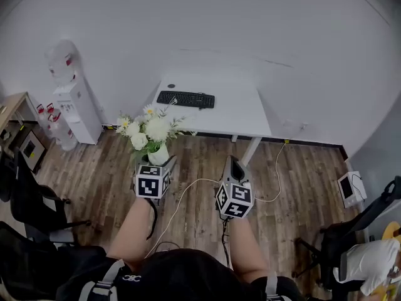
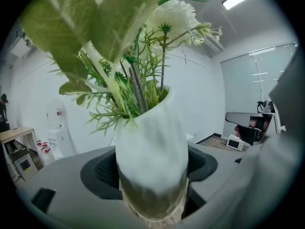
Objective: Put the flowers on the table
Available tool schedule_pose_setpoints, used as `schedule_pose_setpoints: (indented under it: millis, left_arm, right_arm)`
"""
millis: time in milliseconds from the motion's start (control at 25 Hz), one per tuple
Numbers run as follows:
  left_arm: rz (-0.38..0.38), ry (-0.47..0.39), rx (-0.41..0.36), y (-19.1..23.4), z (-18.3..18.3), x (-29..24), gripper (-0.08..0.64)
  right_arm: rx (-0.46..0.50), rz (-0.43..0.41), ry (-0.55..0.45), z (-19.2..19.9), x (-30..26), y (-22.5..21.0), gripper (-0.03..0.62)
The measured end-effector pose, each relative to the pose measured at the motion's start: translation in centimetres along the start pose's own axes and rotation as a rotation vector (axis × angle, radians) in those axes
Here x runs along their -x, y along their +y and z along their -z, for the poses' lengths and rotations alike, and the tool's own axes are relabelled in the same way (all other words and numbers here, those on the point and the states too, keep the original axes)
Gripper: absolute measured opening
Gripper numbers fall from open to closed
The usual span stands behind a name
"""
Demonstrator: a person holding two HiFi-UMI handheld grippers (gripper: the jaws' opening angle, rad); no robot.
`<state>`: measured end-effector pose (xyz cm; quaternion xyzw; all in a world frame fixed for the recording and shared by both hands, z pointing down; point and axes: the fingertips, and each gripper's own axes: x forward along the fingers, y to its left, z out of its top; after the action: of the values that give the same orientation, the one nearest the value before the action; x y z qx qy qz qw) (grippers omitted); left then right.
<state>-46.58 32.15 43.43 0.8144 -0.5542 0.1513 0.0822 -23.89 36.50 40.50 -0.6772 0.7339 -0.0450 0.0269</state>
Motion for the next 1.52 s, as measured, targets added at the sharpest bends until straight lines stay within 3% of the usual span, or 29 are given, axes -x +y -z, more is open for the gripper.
schedule_pose_setpoints:
  millis: [360, 520, 880, 1200, 1520]
  left_arm:
    - [0.028, -0.01, -0.014, -3.1, -0.4, -0.6, 0.377]
    - [0.04, -0.019, -0.021, -7.3, -0.8, -1.7, 0.377]
    - [0.089, -0.009, -0.037, -12.4, 0.0, -2.7, 0.377]
    - [0.116, -0.028, -0.05, -13.2, -0.6, -5.2, 0.377]
    - [0.137, -0.06, -0.054, -12.4, -2.4, -11.7, 0.377]
  right_arm:
    - [0.034, 0.023, 0.005, 0.2, 0.6, -3.1, 0.0]
    - [0.038, 0.023, 0.011, 0.2, 1.4, -7.3, 0.0]
    - [0.045, 0.049, 0.031, 0.8, 3.2, -11.7, 0.0]
    - [0.042, 0.091, 0.028, 1.2, 2.1, -14.4, 0.0]
    - [0.07, 0.096, 0.0, 1.7, -3.6, -15.8, 0.0]
